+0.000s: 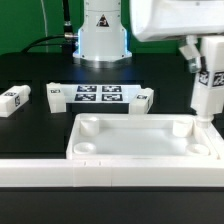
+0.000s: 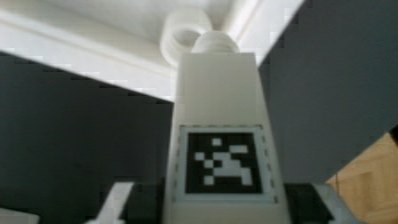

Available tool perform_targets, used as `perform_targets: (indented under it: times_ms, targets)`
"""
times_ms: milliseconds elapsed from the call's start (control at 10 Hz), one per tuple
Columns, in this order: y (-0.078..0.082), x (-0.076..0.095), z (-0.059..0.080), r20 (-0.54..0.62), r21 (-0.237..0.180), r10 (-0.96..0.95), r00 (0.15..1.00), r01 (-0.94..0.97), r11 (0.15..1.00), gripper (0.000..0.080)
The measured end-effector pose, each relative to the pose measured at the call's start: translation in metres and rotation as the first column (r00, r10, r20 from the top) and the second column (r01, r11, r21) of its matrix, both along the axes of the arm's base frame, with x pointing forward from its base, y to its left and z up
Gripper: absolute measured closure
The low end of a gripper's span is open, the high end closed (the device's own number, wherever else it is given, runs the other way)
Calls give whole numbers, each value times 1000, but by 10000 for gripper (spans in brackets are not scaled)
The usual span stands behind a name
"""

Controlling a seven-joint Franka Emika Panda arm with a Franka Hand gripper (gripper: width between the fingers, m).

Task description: Assemble desk

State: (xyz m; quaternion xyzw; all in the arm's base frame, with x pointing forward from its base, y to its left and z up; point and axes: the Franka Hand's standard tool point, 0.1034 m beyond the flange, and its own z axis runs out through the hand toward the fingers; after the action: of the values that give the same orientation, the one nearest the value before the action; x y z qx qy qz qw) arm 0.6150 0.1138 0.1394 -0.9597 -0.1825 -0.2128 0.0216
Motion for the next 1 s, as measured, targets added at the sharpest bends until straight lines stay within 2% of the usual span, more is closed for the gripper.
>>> perform_targets:
  times_ms: [300,400,700,800,1000]
  targets:
    - [-1,0,-3,-2,-2,3,1000,-3,1000,509]
    - [-1,1,-8,-1,-5,11,1000,-11,1000,509]
    - [-4,13,-18,0,-8,21,1000,-21,1000,509]
    - [1,12,-17,-3,-4,20,1000,-20,1000,509]
    - [0,12,-18,-4,-6,21,1000,-21,1000,509]
